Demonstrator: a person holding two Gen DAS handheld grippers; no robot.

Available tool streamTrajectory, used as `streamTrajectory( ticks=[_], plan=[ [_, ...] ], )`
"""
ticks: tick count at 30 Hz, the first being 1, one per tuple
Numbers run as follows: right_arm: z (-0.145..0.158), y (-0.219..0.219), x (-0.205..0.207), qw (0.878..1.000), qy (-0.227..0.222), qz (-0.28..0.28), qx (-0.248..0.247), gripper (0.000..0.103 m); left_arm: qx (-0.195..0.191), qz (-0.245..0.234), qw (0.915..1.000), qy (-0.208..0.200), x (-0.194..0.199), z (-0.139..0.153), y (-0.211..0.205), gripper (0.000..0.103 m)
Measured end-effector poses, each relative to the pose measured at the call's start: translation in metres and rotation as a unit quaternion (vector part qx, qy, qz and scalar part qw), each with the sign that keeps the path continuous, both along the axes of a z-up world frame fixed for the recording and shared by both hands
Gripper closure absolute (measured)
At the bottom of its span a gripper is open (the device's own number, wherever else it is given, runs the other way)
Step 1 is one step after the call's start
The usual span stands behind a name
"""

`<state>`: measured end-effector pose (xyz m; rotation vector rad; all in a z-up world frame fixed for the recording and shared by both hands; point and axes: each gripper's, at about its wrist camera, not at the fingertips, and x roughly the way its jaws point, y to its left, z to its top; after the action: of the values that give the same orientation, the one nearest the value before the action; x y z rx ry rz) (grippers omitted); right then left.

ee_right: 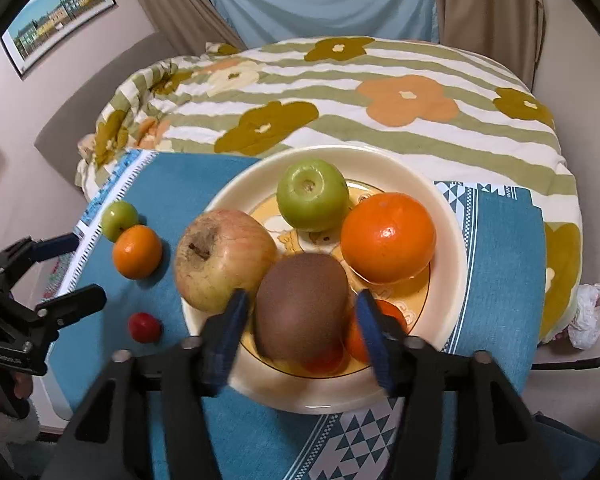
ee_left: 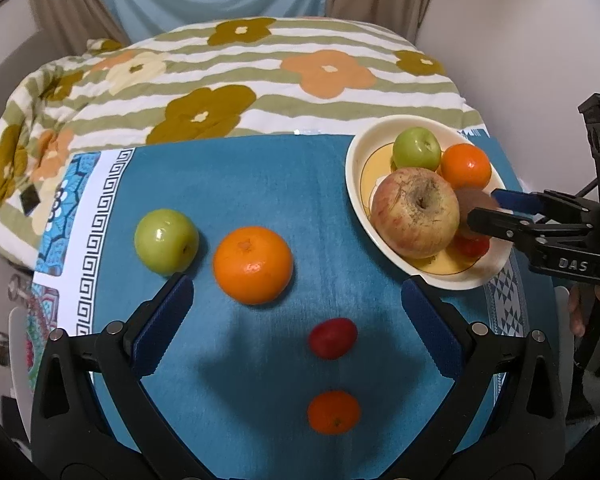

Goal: Organize fruits
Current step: 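Withdraw both tools from the plate toward the green apple and tomato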

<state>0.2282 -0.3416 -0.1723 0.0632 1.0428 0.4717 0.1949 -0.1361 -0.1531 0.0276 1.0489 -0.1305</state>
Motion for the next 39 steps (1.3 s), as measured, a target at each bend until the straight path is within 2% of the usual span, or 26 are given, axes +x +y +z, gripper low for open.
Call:
streamTrajectory(
  ticks=[2, 3, 13, 21, 29, 39],
  plan=[
    [0.004, -0.002, -0.002, 1.000, -0.009, -0.003, 0.005, 0.012, 0.001, 0.002, 1.0000, -0.003, -0.003, 0.003, 0.001, 0.000],
    [0.006, -0.003, -0.004, 1.000, -0.013, -0.003, 0.007, 0.010, 0.001, 0.002, 1.0000, -0.004, -0.004, 0.004, 0.001, 0.000],
    [0.023, -0.008, -0.022, 0.999, -0.040, -0.017, 0.010, 0.009, 0.009, 0.005, 0.9997, -0.022, -0.023, 0.023, 0.004, 0.000],
    [0.046, -0.006, -0.041, 0.999, -0.047, -0.019, 0.005, 0.009, 0.013, 0.008, 0.9987, -0.049, -0.044, 0.052, 0.020, 0.000],
    [0.066, 0.011, -0.068, 0.998, -0.056, -0.030, -0.018, 0.009, 0.004, 0.002, 0.9977, -0.067, -0.060, 0.073, 0.061, 0.000],
    [0.077, 0.061, -0.093, 0.993, -0.046, -0.106, -0.017, 0.009, 0.001, -0.041, 0.9951, -0.090, -0.058, 0.088, 0.112, 0.000]
  ],
)
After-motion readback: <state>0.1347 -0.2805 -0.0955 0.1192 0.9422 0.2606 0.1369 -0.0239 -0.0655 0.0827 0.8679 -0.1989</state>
